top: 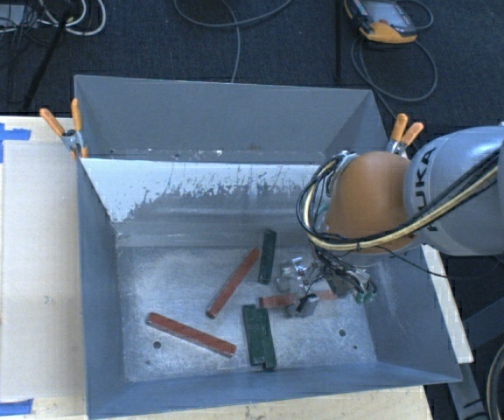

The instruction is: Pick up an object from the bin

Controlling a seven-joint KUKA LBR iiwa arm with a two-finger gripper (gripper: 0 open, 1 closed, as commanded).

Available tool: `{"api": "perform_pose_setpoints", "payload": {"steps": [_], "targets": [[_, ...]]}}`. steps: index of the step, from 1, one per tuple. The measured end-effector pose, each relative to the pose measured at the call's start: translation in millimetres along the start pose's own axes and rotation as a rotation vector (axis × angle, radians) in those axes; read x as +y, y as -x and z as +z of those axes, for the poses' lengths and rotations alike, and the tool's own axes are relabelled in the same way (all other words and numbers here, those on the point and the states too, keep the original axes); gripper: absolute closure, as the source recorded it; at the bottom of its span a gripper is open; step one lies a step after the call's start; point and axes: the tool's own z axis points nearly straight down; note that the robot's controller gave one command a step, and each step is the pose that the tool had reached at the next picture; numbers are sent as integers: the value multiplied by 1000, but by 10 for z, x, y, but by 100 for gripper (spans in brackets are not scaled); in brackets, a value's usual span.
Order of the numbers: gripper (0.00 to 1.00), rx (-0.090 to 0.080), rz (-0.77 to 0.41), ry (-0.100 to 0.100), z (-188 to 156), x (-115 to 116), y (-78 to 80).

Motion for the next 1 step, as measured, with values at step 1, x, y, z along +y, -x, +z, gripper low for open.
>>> {"api": "perform_pose_setpoints", "payload": {"steps": [1], "targets": [[100, 0, -181, -1, -1382, -99, 91]]}}
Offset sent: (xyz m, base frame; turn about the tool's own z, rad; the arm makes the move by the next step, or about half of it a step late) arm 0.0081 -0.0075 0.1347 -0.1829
